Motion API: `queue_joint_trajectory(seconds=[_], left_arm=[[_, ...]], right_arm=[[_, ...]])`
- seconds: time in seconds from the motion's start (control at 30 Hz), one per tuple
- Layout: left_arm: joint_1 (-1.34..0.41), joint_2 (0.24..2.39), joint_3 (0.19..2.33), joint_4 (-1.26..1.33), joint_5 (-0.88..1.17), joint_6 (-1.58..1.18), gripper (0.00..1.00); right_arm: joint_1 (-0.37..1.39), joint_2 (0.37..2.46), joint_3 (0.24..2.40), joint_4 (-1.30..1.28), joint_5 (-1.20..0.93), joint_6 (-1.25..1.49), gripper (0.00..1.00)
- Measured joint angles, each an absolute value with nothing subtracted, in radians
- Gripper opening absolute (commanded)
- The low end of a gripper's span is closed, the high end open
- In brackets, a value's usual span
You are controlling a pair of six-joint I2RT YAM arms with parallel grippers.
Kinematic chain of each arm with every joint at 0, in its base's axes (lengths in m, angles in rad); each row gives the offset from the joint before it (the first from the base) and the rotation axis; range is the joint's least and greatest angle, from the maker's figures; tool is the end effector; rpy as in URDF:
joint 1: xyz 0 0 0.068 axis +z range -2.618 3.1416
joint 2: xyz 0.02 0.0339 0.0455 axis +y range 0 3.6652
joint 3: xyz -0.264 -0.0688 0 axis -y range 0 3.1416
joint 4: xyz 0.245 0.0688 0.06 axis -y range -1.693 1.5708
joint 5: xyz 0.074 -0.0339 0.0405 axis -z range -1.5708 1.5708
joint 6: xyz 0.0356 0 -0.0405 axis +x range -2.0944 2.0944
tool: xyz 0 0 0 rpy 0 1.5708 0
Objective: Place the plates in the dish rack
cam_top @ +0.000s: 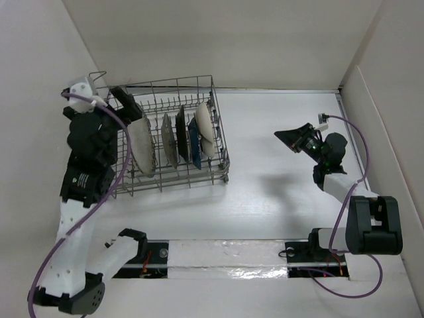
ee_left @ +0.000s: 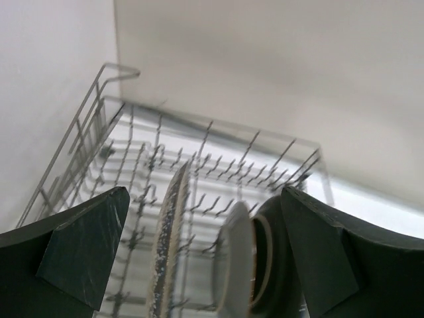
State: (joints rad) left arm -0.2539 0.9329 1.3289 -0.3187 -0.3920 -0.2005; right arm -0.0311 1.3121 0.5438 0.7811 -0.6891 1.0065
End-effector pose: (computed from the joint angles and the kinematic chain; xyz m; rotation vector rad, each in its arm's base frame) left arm 0.1702 -0.0301 0.4837 -0.2753 1.4743 -0.0732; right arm 0.2724 0.0142 0.2429 0.2906 1.6914 1.2769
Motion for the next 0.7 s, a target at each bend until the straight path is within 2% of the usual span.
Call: queue_joint_trajectory(seconds=[0.03,0.07,0.2,0.27,0.3,0.4,0.43,0.5,0.7], left_arm=[[-0.253,0.893,1.333,-0.301,-0.382,-0.22,0.99],[-0.253,0.863,1.333,-0.288,-0.367,-0.235,0.99],[-0.253,0.753,1.299,-0.23,-0.286,-0.299,0.99],[-0.254,0.691,1.269,-0.212,-0.249,-0.321,0.99],[-0.254,0.665,1.255,-0.204,-0.234,-0.329,0.99],[-0.253,0.594,1.2,-0.172,-0.188,-0.351,0.99],[-0.253,0.571,1.173,-0.159,-0.171,-0.359,0.99],[-0.253,0.536,1.117,-0.138,-0.14,-0.373,0.99],[-0.254,0.526,1.024,-0.11,-0.064,-0.388,0.99]], right_arm=[[-0.031,1.308,0.544,0.777,-0.688,1.0,0.03],[-0.031,1.303,0.545,0.771,-0.688,1.002,0.0],[-0.028,1.275,0.547,0.745,-0.681,0.987,0.0],[-0.02,1.242,0.547,0.725,-0.673,0.972,0.07],[-0.017,1.218,0.548,0.714,-0.67,0.964,0.17],[-0.012,1.137,0.56,0.669,-0.659,0.94,0.36],[-0.012,1.106,0.569,0.653,-0.659,0.934,0.46],[-0.013,1.072,0.604,0.659,-0.671,0.942,0.55],[0.007,1.075,0.714,0.652,-0.688,0.963,0.56]])
